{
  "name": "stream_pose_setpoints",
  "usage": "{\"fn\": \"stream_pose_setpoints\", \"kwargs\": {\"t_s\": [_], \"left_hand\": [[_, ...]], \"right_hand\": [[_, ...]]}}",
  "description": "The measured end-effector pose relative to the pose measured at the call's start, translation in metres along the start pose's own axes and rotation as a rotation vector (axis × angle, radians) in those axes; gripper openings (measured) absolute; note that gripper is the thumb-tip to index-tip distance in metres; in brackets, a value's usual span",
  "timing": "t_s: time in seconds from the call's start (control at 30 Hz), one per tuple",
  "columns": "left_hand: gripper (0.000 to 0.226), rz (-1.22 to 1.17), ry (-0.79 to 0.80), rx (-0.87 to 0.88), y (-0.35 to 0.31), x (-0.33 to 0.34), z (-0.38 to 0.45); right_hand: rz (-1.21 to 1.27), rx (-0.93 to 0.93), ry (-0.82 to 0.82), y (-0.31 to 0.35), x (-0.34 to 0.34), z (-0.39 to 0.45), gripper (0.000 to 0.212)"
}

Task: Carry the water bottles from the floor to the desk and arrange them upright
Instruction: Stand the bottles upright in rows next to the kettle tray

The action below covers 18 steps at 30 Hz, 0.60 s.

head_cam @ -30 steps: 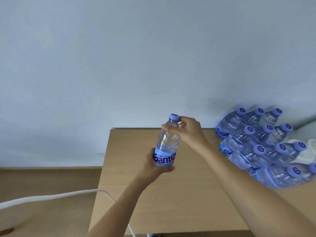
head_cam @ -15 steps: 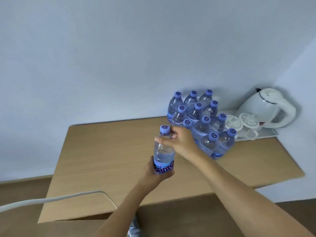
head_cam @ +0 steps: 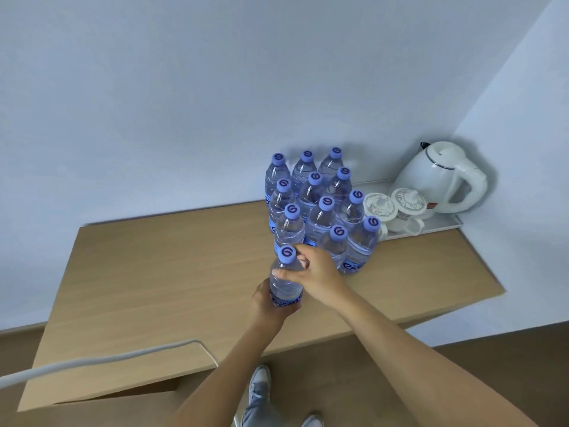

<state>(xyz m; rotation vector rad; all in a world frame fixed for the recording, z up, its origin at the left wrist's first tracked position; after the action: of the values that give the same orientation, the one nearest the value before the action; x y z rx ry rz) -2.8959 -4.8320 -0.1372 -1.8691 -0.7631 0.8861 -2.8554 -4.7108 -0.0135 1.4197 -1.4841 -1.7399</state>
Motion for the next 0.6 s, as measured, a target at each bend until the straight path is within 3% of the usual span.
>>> {"fn": "stream_pose_setpoints", "kwargs": {"t_s": [0.33,0.6], "left_hand": [[0.067,0.009,0.012,-0.005,-0.002,0.019,0.032],[0.056,0.147,0.001,0.032,-0.02,0.025,0.043]], "right_hand": [[-0.053,0.024,-0.034,-0.01,-0.011,0.022,0.031],[-0.126,-0.023,-0.163,-0.01,-0.024,0.027,0.033]]}}
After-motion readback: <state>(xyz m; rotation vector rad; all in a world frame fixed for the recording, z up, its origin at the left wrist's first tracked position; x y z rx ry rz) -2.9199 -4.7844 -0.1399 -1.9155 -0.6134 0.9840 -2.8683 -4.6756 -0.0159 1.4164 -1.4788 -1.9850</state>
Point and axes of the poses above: each hand's wrist, its own z-axis towards the middle knuckle, its own x-axis out of the palm, y = z × x, the point moved 8 cm from there along z, towards the middle knuckle, and after that the axes turned 1 degree about -y, right-handed, at the moved point
